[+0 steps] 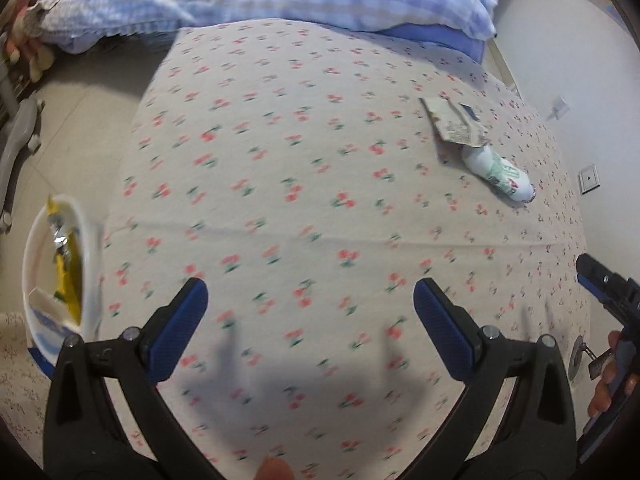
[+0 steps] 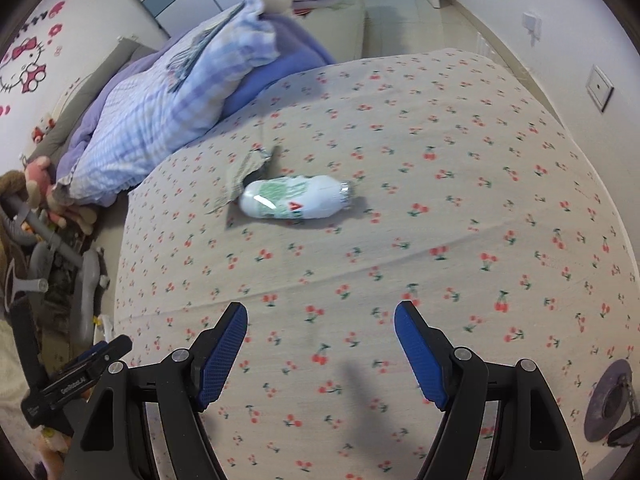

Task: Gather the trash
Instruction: 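Grasp the white paper wrapper with the left tool, then grasp the white yogurt bottle with the right tool while the left tool carries the wrapper to the bin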

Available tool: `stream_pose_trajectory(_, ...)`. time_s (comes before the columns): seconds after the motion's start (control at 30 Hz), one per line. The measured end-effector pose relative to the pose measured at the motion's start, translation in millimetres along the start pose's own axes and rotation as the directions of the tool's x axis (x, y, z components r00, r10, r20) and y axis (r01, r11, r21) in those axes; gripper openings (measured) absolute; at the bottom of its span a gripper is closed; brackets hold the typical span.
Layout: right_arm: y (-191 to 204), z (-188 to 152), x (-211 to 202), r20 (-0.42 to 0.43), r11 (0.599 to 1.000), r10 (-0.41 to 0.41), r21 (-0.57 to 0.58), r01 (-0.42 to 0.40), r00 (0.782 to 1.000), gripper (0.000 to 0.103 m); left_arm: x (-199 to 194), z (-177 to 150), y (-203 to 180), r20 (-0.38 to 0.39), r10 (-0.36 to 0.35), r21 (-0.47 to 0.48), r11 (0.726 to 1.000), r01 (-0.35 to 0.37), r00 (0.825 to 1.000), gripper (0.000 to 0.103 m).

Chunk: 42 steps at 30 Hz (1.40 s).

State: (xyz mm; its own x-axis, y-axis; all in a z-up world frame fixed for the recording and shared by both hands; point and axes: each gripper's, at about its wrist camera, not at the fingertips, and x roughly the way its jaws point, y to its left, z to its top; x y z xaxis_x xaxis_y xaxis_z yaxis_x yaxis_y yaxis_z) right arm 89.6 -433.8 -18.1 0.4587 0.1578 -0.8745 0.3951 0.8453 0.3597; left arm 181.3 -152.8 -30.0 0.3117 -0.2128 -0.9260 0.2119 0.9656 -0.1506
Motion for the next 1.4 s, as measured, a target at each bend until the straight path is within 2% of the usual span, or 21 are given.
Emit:
stream_pose_trajectory(0.23, -44.0, 9.8, -3.4, 0.012, 0.996, -0.034, 0.086, 0.033, 0.999, 0.078, 22.1, 45.8, -66.9, -0.006, -0.067, 0.056, 0.996, 0.067, 0.998, 0.102)
stream_pose_trajectory(0.47, -74.0, 16.1, 2.4, -0.002, 0.986, -0.049, 0.157, 0.049, 0.999, 0.078, 57.0, 90.3, -109.4, -0.015, -0.167, 0.014, 0.986, 0.167, 0.986, 0.102)
stream_pose_trajectory(0.6, -78.3, 20.1, 7.5, -0.004, 0.984, -0.052, 0.172, 0.052, 0.999, 0.078, 79.2, 105.2, -120.2, -0.016, -0.167, -0.008, 0.986, 0.167, 0.986, 0.102)
stream_pose_trajectory(0.63, -78.2, 20.9, 8.2, -0.004, 0.983, -0.05, 0.176, 0.05, 0.999, 0.078, 83.0, 107.8, -121.1, -0.016, -0.168, -0.016, 0.986, 0.168, 0.986, 0.1)
stream_pose_trajectory(0.67, -77.3, 22.2, 9.7, -0.004, 0.983, -0.045, 0.18, 0.045, 0.999, 0.078, 87.8, 110.2, -121.9, -0.017, -0.171, -0.025, 0.985, 0.171, 0.985, 0.093)
stream_pose_trajectory(0.7, -76.3, 23.7, 11.2, -0.004, 0.982, -0.04, 0.184, 0.04, 0.999, 0.078, 90.6, 111.3, -122.0, -0.021, -0.174, -0.03, 0.984, 0.173, 0.985, 0.081)
stream_pose_trajectory(0.73, -74.7, 25.6, 13.0, -0.002, 0.982, -0.033, 0.187, 0.033, 0.999, 0.078, 94.8, 112.7, -122.5, -0.031, -0.182, -0.031, 0.983, 0.181, 0.983, 0.073)
stream_pose_trajectory(0.77, -72.6, 27.5, 14.9, -0.001, 0.981, -0.027, 0.19, 0.026, 1.0, 0.078, 97.1, 113.0, -122.6, -0.04, -0.185, -0.027, 0.983, 0.184, 0.982, 0.059)
stream_pose_trajectory(0.83, -68.0, 31.4, 18.8, 0.004, 0.982, -0.02, 0.19, 0.019, 1.0, 0.078, 95.1, 112.2, -120.6, -0.02, -0.166, -0.003, 0.986, 0.166, 0.986, 0.055)
stream_pose_trajectory(1.0, -57.0, 37.7, 30.1, 0.004, 0.982, -0.027, 0.189, 0.025, 1.0, 0.078, 75.7, 105.9, -105.0, 0.055, -0.097, 0.093, 0.991, 0.092, 0.994, 0.054)
stream_pose_trajectory(1.17, -44.1, 43.0, 43.5, -0.003, 0.976, -0.006, 0.217, 0.006, 1.0, 0.078, 51.7, 84.6, -67.4, 0.071, -0.097, 0.1, 0.991, 0.089, 0.993, 0.054)
stream_pose_trajectory(1.27, -37.3, 47.8, 55.3, 0.002, 0.964, 0.028, 0.266, -0.027, 1.0, 0.078, 36.5, 67.0, -41.0, 0.073, -0.119, 0.069, 0.991, 0.114, 0.99, 0.054)
stream_pose_trajectory(1.4, -20.0, 56.2, 72.8, 0.033, 0.947, 0.062, 0.312, -0.069, 0.998, 0.078, 20.3, 45.9, -7.5, 0.086, -0.159, -0.02, 0.987, 0.161, 0.984, 0.054)
